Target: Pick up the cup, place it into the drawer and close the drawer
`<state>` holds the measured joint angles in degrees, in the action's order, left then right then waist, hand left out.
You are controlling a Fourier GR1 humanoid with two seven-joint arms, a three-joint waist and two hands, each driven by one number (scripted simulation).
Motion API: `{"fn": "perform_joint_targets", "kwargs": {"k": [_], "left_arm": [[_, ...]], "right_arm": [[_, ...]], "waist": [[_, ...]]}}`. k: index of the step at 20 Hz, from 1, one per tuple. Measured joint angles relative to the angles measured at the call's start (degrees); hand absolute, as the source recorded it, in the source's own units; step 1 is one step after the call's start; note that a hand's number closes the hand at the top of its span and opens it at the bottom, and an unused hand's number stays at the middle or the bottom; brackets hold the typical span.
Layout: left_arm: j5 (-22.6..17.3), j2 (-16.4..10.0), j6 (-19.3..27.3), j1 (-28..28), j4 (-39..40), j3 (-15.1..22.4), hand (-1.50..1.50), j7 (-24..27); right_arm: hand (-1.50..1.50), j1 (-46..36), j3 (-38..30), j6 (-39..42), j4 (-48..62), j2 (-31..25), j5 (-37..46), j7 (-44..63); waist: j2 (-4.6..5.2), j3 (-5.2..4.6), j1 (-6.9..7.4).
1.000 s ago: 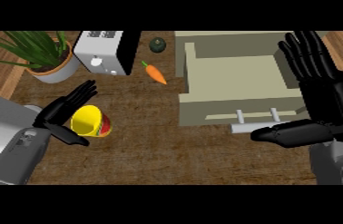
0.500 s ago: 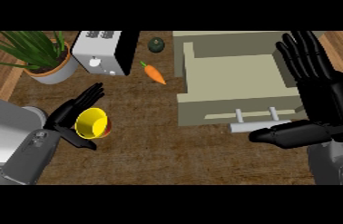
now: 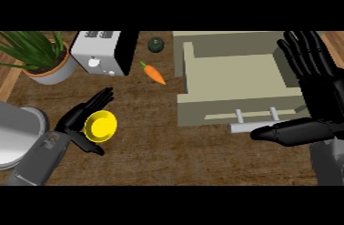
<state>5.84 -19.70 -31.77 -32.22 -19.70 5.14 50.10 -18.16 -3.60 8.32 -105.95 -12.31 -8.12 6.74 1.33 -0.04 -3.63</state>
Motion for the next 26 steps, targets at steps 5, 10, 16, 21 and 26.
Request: {"fn": "perform_joint_targets", "kwargs": {"k": [5, 10, 16, 21, 26], "left_arm": [[-1.0, 1.8, -1.9, -0.9, 0.3, 0.9, 1.5, -0.5], [-1.1, 2.3, 2.2, 0.2, -1.8, 1.1, 1.5, 4.8], [-3.2, 3.8, 5.7, 0.0, -2.1, -0.9, 1.5, 8.0], [-10.9, 6.0, 13.8, 1.9, -1.9, -10.0, 1.5, 9.4], [-15.3, 8.9, 19.4, 1.3, -2.7, -15.4, 1.5, 10.7]], "right_arm": [[-1.5, -0.2, -0.4, 0.2, 0.7, -0.1, -0.2, -0.4], [-1.5, 0.4, -1.0, 0.5, 0.7, -0.9, -0.1, -0.1], [-1.5, 0.1, -1.3, 0.5, 0.6, -1.0, -0.4, 0.4], [-1.5, 1.1, -2.4, 0.4, 0.0, -1.3, -0.8, 0.6], [-1.5, 3.0, -2.7, 0.8, -0.5, -1.5, -0.4, -0.2]], "waist": [[0.14, -0.12, -0.09], [-0.08, -0.23, 0.42], [-0.16, -0.27, 0.74], [-0.61, -0.22, 2.22], [-0.93, -0.12, 2.59]]}}
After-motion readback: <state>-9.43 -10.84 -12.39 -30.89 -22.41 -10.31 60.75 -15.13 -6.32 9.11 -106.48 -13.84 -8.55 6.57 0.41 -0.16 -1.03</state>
